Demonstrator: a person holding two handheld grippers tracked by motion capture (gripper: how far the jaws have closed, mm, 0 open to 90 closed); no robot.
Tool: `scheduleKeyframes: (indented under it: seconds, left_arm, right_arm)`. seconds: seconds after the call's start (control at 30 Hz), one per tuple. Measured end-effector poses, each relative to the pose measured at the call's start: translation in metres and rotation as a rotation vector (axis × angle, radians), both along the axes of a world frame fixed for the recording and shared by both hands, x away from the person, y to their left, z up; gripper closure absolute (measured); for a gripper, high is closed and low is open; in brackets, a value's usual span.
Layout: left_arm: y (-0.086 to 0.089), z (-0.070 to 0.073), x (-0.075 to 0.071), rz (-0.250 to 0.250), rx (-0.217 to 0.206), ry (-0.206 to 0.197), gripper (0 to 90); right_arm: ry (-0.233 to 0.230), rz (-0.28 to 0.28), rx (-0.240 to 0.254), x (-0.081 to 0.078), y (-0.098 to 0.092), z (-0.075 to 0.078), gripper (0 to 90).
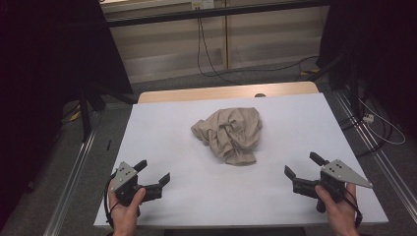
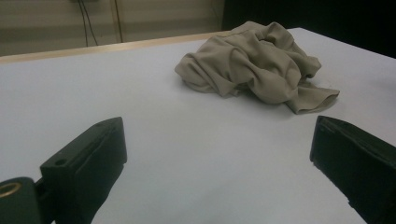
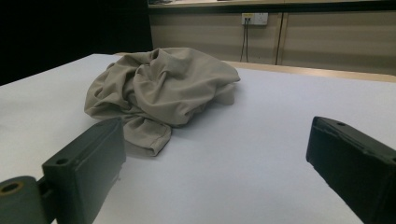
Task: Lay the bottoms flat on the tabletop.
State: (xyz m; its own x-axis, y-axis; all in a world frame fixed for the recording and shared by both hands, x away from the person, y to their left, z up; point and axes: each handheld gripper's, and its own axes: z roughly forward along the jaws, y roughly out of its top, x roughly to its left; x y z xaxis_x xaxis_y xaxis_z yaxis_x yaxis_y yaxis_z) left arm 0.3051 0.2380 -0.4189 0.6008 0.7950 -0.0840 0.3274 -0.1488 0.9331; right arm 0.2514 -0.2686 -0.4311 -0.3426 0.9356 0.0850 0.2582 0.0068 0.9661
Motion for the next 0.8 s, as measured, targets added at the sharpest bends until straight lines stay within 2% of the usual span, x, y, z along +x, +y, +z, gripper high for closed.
scheduleKeyframes:
  seconds: [0.33,0.6,0.8]
  left_arm:
    - [-0.0012,-0.0008,0.0030,-0.001,0.024,0.019,4.2]
    - [-0.0025,-0.0011,0.0034,-0.013,0.017,0.029,4.7]
    - [-0.0050,-0.0019,0.0066,-0.023,0.020,0.046,4.8]
  right_arm:
    - [0.011,0.018,-0.009,-0.0004,0.0005,-0.0013,3.5]
    - [0.021,0.027,-0.005,0.0034,0.0016,-0.0026,3.5]
    - [0.028,0.038,-0.020,0.0024,0.0050,-0.0034,2.8]
